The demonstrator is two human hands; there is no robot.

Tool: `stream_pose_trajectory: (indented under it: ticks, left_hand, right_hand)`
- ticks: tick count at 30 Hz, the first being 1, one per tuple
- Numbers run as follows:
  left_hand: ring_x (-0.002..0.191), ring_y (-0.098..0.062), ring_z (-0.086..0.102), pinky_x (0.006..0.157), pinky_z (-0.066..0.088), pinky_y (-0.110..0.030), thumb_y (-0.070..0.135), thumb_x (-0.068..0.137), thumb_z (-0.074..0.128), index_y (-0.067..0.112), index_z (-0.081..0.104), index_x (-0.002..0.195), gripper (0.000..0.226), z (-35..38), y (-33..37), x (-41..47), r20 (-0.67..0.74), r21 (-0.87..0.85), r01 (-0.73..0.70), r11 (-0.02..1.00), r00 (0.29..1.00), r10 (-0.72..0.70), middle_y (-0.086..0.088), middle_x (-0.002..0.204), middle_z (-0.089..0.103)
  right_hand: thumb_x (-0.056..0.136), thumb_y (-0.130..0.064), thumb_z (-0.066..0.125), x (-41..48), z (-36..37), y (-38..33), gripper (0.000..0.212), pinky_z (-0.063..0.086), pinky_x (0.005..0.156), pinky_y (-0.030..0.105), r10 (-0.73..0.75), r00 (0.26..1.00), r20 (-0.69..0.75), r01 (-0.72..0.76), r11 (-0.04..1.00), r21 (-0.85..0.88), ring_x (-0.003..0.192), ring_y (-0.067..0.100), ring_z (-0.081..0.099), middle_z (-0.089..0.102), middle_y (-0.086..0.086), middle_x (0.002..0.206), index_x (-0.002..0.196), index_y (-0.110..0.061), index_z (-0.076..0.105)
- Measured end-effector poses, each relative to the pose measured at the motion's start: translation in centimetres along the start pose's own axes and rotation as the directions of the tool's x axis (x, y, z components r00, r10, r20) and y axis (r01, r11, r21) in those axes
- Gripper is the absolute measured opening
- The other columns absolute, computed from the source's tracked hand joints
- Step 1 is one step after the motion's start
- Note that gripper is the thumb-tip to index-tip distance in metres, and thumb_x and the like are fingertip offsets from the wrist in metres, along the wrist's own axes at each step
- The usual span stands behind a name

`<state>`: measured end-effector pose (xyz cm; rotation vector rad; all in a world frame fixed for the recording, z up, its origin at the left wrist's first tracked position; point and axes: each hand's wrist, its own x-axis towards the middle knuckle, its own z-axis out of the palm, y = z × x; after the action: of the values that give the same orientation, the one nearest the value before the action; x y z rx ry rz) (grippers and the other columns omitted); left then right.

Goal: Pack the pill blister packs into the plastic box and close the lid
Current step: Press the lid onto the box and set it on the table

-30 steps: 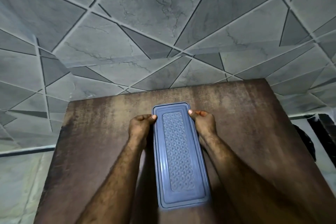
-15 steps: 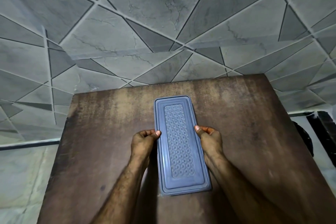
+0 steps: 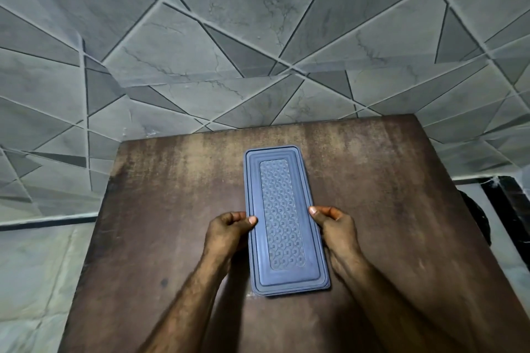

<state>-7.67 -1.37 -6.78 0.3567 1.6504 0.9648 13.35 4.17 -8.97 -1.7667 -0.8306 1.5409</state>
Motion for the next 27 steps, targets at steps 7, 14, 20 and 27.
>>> stream_pose_trajectory:
  ticks: [7,14,20,27]
  left_hand:
    - [0.075,-0.024,0.062,0.07,0.052,-0.031,0.012,0.08,0.075,0.003,0.069,0.095,0.018,-1.1,-4.4,-4.4,0.049,-0.075,0.116,0.99,0.992,-0.113,-0.014,0.083,0.07]
    - [0.051,-0.013,0.066,0.048,0.052,-0.023,0.003,0.084,0.07,0.003,0.067,0.088,0.005,-0.2,-4.5,-4.7,-0.039,-0.09,0.074,0.993,0.996,-0.078,-0.007,0.066,0.072]
    - [0.063,-0.025,0.067,0.07,0.059,-0.038,0.024,0.063,0.078,0.013,0.075,0.075,0.017,0.1,-5.2,-4.0,-0.166,-0.011,0.021,1.0,0.986,-0.022,-0.016,0.077,0.076]
    - [0.052,-0.012,0.066,0.05,0.052,-0.021,0.005,0.081,0.073,0.0,0.07,0.09,0.011,0.3,-5.4,-5.9,-0.104,-0.113,-0.014,0.993,0.995,0.002,-0.009,0.069,0.073]
  right_hand:
    - [0.076,-0.03,0.079,-5.0,-2.8,4.0,0.019,0.053,0.092,0.059,0.055,0.998,-0.004,-0.055,0.998,0.011,0.089,0.033,0.072,0.078,0.007,0.086,0.087,-0.015,0.075]
    - [0.082,-0.017,0.075,-5.3,-2.8,3.7,0.008,0.054,0.085,0.047,0.034,0.999,0.003,-0.034,0.999,0.033,0.078,0.025,0.068,0.076,0.015,0.088,0.086,-0.01,0.072]
    - [0.065,-0.032,0.078,-4.8,-2.2,4.0,0.019,0.058,0.082,0.048,-0.003,0.995,-0.103,-0.002,0.999,-0.044,0.075,0.027,0.071,0.076,0.003,0.072,0.072,-0.015,0.073]
    - [0.05,-0.058,0.078,-4.4,-3.6,5.0,0.044,0.059,0.077,0.051,-0.009,1.0,0.024,0.011,0.996,-0.087,0.073,0.031,0.072,0.076,0.003,0.072,0.081,-0.026,0.075]
